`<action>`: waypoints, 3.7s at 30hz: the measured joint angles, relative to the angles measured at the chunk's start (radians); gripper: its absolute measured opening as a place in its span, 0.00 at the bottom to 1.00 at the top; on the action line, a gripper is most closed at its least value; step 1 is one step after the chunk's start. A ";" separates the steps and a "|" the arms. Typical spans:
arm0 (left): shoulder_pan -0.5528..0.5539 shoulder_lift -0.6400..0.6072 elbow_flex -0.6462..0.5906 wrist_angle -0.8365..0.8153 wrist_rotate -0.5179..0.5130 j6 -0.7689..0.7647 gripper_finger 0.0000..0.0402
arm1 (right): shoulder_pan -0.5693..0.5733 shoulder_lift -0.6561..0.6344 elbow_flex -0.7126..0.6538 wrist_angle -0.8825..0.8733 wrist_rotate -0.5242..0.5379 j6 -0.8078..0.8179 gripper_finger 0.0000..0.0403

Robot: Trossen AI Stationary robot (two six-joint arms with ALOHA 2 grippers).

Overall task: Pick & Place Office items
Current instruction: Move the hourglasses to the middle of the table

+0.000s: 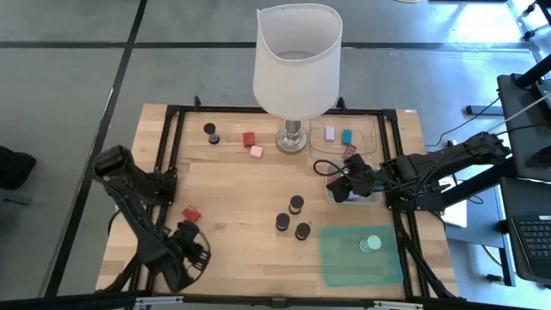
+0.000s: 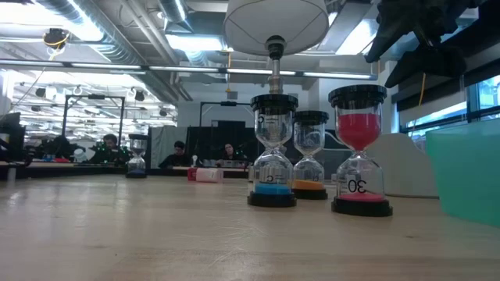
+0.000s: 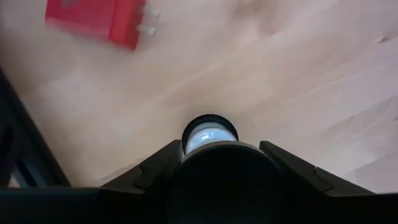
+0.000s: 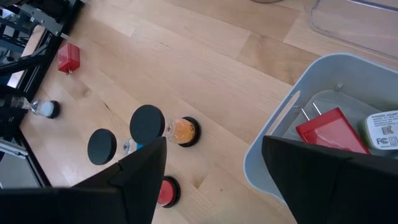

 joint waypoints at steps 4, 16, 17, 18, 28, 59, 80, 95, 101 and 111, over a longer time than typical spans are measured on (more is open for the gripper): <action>0.082 -0.040 0.000 -0.003 0.000 0.161 0.49 | 0.000 0.000 0.000 0.000 0.000 0.000 0.66; 0.508 -0.032 0.168 0.050 -0.009 1.007 0.50 | 0.000 0.000 0.000 0.000 0.000 0.000 0.66; 0.534 -0.013 0.196 0.058 -0.011 1.066 0.50 | 0.000 0.000 0.000 0.000 0.000 0.000 0.66; 0.555 0.008 0.226 0.068 -0.012 1.125 0.50 | 0.000 0.000 0.000 0.000 0.000 0.000 0.66; 0.643 0.265 0.535 0.058 -0.002 1.395 0.50 | 0.000 0.000 0.000 0.004 0.000 0.000 0.66; 0.586 0.699 1.026 0.105 0.020 1.153 0.50 | 0.000 0.000 0.000 0.023 0.000 0.000 0.66; 0.539 0.714 1.041 0.140 -0.024 1.409 0.50 | 0.000 0.000 0.000 0.026 0.000 0.000 0.66; 0.539 0.726 1.037 0.160 -0.017 1.474 0.51 | 0.000 0.000 0.000 0.030 0.000 0.000 0.66; 0.540 0.726 1.037 0.153 -0.017 1.473 0.52 | 0.000 0.000 0.000 0.030 0.000 0.000 0.66; 0.540 0.725 1.037 0.153 -0.024 1.459 0.52 | 0.000 0.000 0.000 0.030 0.000 0.000 0.66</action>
